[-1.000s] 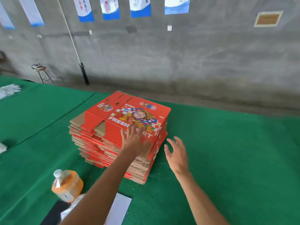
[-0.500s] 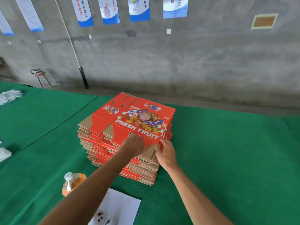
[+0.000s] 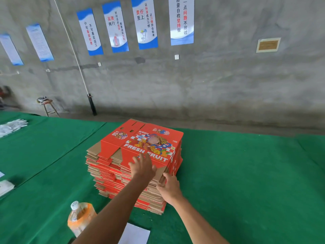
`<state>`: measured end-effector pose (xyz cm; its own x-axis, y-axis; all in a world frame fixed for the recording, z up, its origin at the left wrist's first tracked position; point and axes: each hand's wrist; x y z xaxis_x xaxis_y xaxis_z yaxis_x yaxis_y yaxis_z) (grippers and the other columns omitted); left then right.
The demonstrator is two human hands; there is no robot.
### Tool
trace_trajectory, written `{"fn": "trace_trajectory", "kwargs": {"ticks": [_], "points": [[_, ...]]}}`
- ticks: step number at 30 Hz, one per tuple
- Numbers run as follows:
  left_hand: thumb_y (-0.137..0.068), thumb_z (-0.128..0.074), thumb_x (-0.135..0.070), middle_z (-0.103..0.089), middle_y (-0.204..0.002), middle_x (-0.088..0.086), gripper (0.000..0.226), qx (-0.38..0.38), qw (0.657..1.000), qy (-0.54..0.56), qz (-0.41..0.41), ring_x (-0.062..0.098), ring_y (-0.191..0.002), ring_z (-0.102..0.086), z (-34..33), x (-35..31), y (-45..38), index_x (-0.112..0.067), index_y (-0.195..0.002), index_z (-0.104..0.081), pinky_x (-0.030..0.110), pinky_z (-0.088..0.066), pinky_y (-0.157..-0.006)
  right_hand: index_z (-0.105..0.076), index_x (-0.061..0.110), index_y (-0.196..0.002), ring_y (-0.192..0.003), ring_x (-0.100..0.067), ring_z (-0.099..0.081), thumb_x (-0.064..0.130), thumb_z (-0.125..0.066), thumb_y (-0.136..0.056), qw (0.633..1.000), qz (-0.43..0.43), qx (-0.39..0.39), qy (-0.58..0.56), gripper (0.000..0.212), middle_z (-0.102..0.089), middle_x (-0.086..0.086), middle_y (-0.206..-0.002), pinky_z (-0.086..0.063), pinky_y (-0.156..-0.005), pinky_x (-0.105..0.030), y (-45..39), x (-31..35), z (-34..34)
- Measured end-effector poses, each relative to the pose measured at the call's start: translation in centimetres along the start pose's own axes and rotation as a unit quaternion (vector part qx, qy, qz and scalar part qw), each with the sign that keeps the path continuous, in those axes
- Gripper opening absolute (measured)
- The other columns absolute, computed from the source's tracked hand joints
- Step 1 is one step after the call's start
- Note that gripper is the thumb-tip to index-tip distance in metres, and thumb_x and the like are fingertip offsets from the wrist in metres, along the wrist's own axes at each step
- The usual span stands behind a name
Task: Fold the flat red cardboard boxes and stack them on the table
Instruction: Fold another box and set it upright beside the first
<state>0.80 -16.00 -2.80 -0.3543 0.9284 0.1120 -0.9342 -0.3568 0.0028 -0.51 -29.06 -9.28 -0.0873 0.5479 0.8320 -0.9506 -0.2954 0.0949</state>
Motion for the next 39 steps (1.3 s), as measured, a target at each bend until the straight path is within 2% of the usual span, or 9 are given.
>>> {"fn": "trace_trajectory", "kwargs": {"ticks": [6, 10, 14, 17, 21, 25, 29, 34, 39], "points": [[-0.101, -0.053, -0.055, -0.029, -0.161, 0.026, 0.092, 0.025, 0.959, 0.222, 0.174, 0.043, -0.149, -0.024, -0.6, 4.9, -0.9, 0.005, -0.158, -0.014, 0.049, -0.033, -0.119, -0.040, 0.013, -0.157, -0.107, -0.019, -0.061, 0.020, -0.068, -0.099, 1.000, 0.001, 0.007, -0.008, 0.065, -0.036, -0.014, -0.156, -0.058, -0.076, -0.018, -0.3, 0.1, 0.2], [-0.099, -0.061, -0.051, -0.040, -0.154, 0.023, 0.076, 0.008, 0.965, 0.205, 0.164, 0.039, -0.143, -0.035, -0.5, 6.3, -1.5, -0.001, -0.151, -0.038, 0.046, -0.037, -0.117, -0.067, 0.005, -0.130, -0.117, -0.021, -0.059, 0.032, -0.072, -0.096, 0.996, -0.036, -0.075, -0.016, 0.043, -0.056, -0.010, -0.137, -0.055, -0.097, -0.031, -1.1, 0.5, 0.3], [-0.094, -0.070, -0.052, -0.061, -0.123, 0.015, 0.060, -0.009, 0.966, 0.227, 0.120, 0.031, -0.117, -0.059, -0.1, 5.4, -0.9, -0.002, -0.125, -0.057, 0.041, -0.052, -0.102, -0.059, -0.003, -0.112, -0.069, -0.013, -0.068, 0.015, -0.069, -0.095, 0.963, -0.118, -0.104, -0.218, 0.027, -0.067, -0.013, -0.100, -0.051, -0.049, -0.024, -1.3, 1.0, 1.7], [-0.097, -0.063, -0.024, -0.065, -0.098, 0.010, 0.024, -0.031, 0.962, 0.258, 0.078, 0.026, -0.086, -0.063, 0.5, 3.2, 0.5, -0.002, -0.105, -0.064, 0.038, -0.057, -0.078, -0.057, -0.002, -0.109, -0.085, -0.024, -0.067, 0.014, -0.064, -0.097, 0.948, -0.116, -0.184, -0.234, 0.021, -0.064, -0.016, -0.103, -0.057, -0.066, -0.036, -1.3, -0.4, 4.3], [-0.090, -0.052, -0.002, -0.067, -0.097, 0.013, 0.016, -0.046, 0.956, 0.287, -0.029, 0.031, -0.090, -0.062, 1.8, -0.1, 2.3, -0.002, -0.097, -0.065, 0.037, -0.050, -0.075, -0.053, 0.018, -0.099, -0.117, -0.020, -0.057, 0.021, -0.065, -0.093, 0.951, -0.035, -0.239, -0.194, 0.014, -0.057, 0.001, -0.121, -0.049, -0.100, -0.041, 0.7, -2.7, 10.2], [-0.086, -0.054, 0.003, -0.057, -0.073, 0.003, 0.014, -0.018, 0.911, 0.394, -0.118, 0.025, -0.069, -0.055, 4.6, -4.4, 4.8, -0.010, -0.081, -0.058, 0.021, -0.039, -0.049, -0.049, 0.014, -0.099, -0.069, -0.030, -0.063, 0.022, -0.065, -0.093, 0.930, 0.018, -0.279, -0.239, 0.019, -0.066, -0.020, -0.096, -0.060, -0.067, -0.043, 4.1, -4.3, 17.4], [-0.093, -0.070, -0.009, -0.072, -0.082, 0.008, 0.007, -0.114, 0.861, 0.447, -0.214, 0.021, -0.071, -0.061, 9.1, -8.7, 6.9, -0.007, -0.096, -0.077, 0.024, -0.044, -0.061, -0.047, 0.025, -0.095, -0.043, -0.005, -0.034, 0.017, -0.060, -0.095, 0.907, 0.091, -0.380, -0.159, 0.015, -0.059, -0.004, -0.070, -0.031, -0.041, -0.023, 8.4, -4.2, 25.4], [-0.103, -0.064, -0.026, -0.060, -0.096, 0.007, 0.021, -0.308, 0.804, 0.409, -0.304, 0.022, -0.092, -0.055, 16.1, -14.1, 9.3, -0.008, -0.102, -0.074, 0.030, -0.040, -0.081, -0.057, 0.015, -0.120, -0.063, -0.034, -0.056, 0.015, -0.054, -0.099, 0.836, 0.166, -0.522, 0.025, 0.021, -0.057, -0.009, -0.070, -0.044, -0.064, -0.041, 14.6, -2.2, 35.6], [-0.107, -0.051, -0.037, -0.064, -0.089, 0.017, 0.031, -0.192, 0.833, 0.428, -0.293, 0.043, -0.089, -0.060, 20.4, -19.5, 9.7, -0.013, -0.089, -0.047, 0.045, -0.043, -0.073, -0.057, 0.008, -0.132, -0.097, -0.050, -0.061, 0.009, -0.049, -0.097, 0.819, 0.128, -0.509, 0.232, 0.036, -0.068, -0.028, -0.102, -0.036, -0.086, -0.046, 17.9, -2.0, 42.8]]}}
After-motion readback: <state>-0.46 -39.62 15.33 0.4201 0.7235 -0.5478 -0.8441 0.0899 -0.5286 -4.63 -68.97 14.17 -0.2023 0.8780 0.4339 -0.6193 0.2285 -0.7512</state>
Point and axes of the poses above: each hand's wrist, its own y-axis away from the middle knuckle, its own z-axis out of the back of the hand, x = y × z
